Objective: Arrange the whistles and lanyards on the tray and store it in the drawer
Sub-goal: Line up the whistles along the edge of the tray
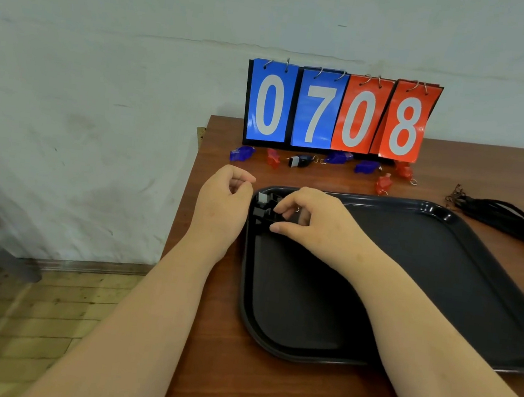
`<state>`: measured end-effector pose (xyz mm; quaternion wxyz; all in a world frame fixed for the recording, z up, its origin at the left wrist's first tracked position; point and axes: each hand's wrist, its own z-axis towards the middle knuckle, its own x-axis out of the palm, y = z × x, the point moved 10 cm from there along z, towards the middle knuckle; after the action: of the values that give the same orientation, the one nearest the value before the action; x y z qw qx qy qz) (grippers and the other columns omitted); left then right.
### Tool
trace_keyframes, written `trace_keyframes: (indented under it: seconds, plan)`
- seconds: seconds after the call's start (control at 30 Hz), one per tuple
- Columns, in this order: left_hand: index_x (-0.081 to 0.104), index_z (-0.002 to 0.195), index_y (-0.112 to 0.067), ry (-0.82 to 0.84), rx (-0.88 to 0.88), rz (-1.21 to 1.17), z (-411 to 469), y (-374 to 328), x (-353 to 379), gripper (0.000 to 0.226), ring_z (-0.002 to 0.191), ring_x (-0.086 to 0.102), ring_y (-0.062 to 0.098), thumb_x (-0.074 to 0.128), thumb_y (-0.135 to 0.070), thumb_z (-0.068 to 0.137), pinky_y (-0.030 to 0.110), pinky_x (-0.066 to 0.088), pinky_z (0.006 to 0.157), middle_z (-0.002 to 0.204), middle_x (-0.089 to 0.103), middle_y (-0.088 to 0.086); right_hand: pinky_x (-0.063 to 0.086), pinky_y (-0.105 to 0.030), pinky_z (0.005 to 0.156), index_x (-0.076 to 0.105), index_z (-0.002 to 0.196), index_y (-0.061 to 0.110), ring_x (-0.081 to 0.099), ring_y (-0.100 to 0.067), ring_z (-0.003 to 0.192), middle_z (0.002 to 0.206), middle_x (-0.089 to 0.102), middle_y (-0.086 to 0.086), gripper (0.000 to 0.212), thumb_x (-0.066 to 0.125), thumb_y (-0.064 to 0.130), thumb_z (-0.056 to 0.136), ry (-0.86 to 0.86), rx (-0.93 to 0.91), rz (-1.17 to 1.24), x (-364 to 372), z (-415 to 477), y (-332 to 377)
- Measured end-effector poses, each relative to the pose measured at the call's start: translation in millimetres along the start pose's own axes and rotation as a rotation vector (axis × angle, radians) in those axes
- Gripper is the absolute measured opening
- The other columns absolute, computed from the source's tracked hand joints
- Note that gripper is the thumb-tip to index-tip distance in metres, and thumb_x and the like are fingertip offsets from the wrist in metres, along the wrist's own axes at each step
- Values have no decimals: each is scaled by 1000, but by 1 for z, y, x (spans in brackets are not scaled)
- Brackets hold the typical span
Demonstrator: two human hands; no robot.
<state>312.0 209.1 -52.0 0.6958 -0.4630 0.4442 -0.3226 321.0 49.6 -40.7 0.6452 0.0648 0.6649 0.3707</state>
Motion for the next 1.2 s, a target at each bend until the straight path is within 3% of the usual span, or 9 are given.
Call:
trace_keyframes:
  seconds: [0.93, 1.2]
  plan:
    - [63, 104, -23, -6, -5, 23, 1, 1, 1, 15, 86, 55, 3, 53, -15, 96, 11, 38, 65, 93, 58, -14, 37, -8, 71, 66, 107, 27, 51, 5, 80, 97, 57, 15, 26, 76, 32, 83, -78, -30, -65, -4, 6, -2]
    - [63, 104, -23, -9, 4, 24, 0, -1, 1, 15, 87, 56, 3, 53, -15, 96, 11, 39, 65, 94, 59, -14, 36, -8, 65, 66, 108, 27, 51, 5, 75, 97, 57, 16, 28, 77, 33, 82, -85, -27, -54, -7, 4, -1]
